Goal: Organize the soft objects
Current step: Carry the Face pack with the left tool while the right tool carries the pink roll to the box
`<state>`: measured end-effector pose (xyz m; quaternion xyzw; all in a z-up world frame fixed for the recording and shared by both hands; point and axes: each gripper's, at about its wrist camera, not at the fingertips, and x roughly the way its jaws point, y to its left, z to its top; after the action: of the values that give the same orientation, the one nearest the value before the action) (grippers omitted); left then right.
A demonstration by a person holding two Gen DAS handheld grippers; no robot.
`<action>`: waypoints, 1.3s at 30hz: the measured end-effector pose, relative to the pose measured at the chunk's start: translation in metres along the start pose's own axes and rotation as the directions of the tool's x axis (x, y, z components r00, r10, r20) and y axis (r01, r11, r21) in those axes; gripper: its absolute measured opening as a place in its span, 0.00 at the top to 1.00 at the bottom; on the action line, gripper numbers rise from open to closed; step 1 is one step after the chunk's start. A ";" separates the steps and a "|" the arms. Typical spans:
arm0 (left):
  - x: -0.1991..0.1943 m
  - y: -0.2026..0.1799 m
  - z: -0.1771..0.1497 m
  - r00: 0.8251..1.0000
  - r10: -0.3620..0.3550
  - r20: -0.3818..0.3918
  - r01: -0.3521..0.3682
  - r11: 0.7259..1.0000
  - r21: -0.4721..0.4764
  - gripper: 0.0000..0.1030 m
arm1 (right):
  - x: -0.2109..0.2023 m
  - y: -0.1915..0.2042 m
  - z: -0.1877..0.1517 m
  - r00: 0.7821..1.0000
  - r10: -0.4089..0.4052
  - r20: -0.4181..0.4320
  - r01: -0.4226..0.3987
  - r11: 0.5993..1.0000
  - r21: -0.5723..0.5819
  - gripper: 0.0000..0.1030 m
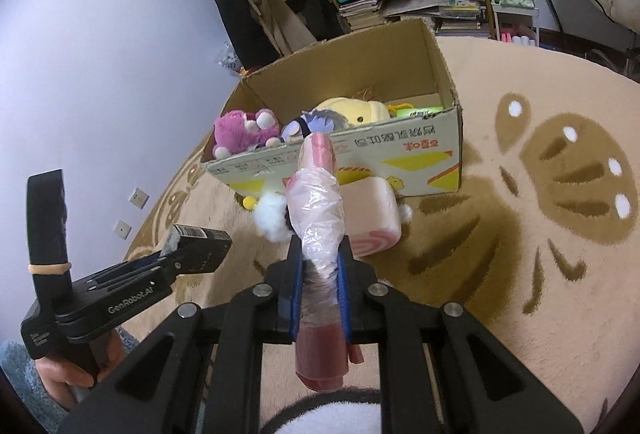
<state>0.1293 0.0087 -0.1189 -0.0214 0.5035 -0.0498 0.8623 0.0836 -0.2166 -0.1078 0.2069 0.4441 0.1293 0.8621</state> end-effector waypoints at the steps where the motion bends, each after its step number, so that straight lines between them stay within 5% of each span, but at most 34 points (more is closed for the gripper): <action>1: -0.003 -0.001 0.001 1.000 0.001 0.014 -0.001 1.000 0.006 0.67 | -0.003 0.000 -0.001 1.000 0.001 0.005 -0.001 1.000 -0.001 0.85; 22: -0.075 -0.016 0.049 0.965 -0.004 0.264 -0.012 0.998 0.061 0.67 | -0.047 0.001 0.043 0.987 0.008 0.161 -0.014 0.999 0.033 0.85; 32: -0.066 -0.042 0.087 0.952 -0.014 0.305 -0.027 0.991 0.129 0.67 | -0.039 0.003 0.077 0.982 -0.023 0.190 0.021 1.000 0.015 0.85; 39: -0.053 -0.055 0.116 0.951 -0.068 0.302 0.032 0.992 0.122 0.66 | -0.023 0.002 0.105 0.983 -0.050 0.175 0.049 0.999 0.009 0.85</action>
<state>0.2007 -0.0417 -0.0116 0.0084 0.3595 -0.0967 0.9281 0.1566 -0.2498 -0.0364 0.2086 0.3717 0.0882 0.9003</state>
